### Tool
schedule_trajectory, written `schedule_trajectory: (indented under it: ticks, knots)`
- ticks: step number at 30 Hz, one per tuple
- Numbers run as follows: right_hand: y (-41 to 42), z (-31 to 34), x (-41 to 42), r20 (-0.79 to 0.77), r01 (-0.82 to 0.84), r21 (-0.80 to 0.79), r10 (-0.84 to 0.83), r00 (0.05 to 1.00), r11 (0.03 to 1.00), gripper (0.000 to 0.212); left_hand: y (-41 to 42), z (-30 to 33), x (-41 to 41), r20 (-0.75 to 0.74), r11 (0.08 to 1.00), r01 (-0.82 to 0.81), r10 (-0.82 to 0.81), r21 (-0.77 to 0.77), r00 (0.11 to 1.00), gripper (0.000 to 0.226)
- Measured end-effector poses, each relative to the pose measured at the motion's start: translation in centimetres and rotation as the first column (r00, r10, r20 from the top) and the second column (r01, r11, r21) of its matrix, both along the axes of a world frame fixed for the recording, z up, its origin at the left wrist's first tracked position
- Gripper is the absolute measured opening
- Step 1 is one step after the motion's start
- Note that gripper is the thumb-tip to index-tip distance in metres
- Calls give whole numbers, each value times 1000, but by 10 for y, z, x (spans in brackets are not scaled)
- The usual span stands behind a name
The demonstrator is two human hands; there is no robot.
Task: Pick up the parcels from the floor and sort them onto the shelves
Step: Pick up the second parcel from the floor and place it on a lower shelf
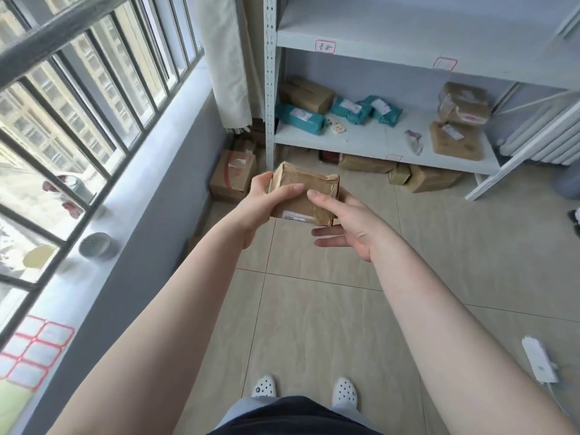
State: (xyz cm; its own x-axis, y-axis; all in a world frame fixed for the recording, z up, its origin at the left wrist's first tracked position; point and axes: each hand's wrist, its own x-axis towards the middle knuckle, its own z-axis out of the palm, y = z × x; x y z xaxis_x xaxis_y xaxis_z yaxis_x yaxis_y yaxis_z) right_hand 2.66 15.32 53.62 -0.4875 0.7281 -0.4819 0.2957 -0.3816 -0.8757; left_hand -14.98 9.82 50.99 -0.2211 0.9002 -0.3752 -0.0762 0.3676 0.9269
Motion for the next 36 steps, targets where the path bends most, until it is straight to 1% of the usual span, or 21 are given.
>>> schedule_trajectory:
  ticks: [2,3,4,7,9,10,11,13,14,16,19,21,22,23,24,26,27,30,33,34,36]
  knots:
    - [-4,-1,-4,20,19,45,-20,1000,999,54,-2,1,-3,6,999,13,-13,-40,1000,100]
    - [-5,-2,-6,13,41,88,-42,999,995,54,-4,4,-2,16,999,12,-11,-53,1000,89]
    - [-7,-2,-9,-12,69,137,-68,998,988,55,-6,7,-2,41,998,11,-8,-64,999,77]
    - [-10,-5,-16,-87,144,288,-124,988,947,66,-9,12,-1,144,993,45,-29,-106,989,60]
    - [-10,-4,-16,-125,121,331,-83,989,936,57,-12,16,-2,202,989,39,-9,-146,979,50]
    - [-10,-4,-15,-143,91,325,-46,989,941,56,-13,18,-2,214,986,31,5,-164,977,52]
    - [-9,-5,-13,-154,51,319,-1,988,946,60,-14,20,-3,222,983,24,17,-182,975,59]
    - [-7,-7,-8,-136,-32,324,80,987,946,78,-15,22,-5,224,977,24,25,-214,974,76]
    - [-6,-8,-6,-118,-59,328,103,988,943,85,-16,23,-6,220,974,21,30,-227,975,79]
    - [-4,-8,-4,-92,-61,347,98,991,936,88,-18,28,-5,226,973,33,20,-229,974,76]
    - [-1,-5,-4,-100,31,359,6,995,933,74,-20,31,-3,222,974,106,-60,-200,973,85]
    - [-1,-2,-4,-117,87,329,-51,992,940,59,-23,31,1,176,964,186,-154,-188,972,97]
    - [-1,0,-4,-117,114,309,-81,990,944,53,-23,30,2,134,963,195,-171,-186,976,100]
    - [0,1,-4,-123,143,282,-112,986,949,49,-25,30,5,93,966,191,-177,-172,980,95]
    - [0,2,-4,-135,173,245,-144,980,954,48,-27,31,7,58,973,181,-174,-140,983,78]
    - [-1,6,-4,-157,211,180,-184,970,961,48,-30,31,10,19,989,134,-133,-59,991,32]
    - [0,8,-4,-159,217,165,-191,969,962,46,-30,28,9,11,993,112,-112,-28,994,25]
    - [-2,11,-4,-159,215,136,-193,968,967,43,-31,23,10,11,998,58,-58,26,998,39]
    - [-4,11,-5,-134,200,96,-186,973,975,53,-30,22,10,46,999,-32,31,30,998,34]
    - [-4,12,-5,-114,205,106,-193,975,973,53,-30,22,9,69,998,-60,58,26,996,40]
    - [0,12,-2,-50,216,201,-210,976,955,52,-30,23,6,89,995,-102,101,11,991,53]
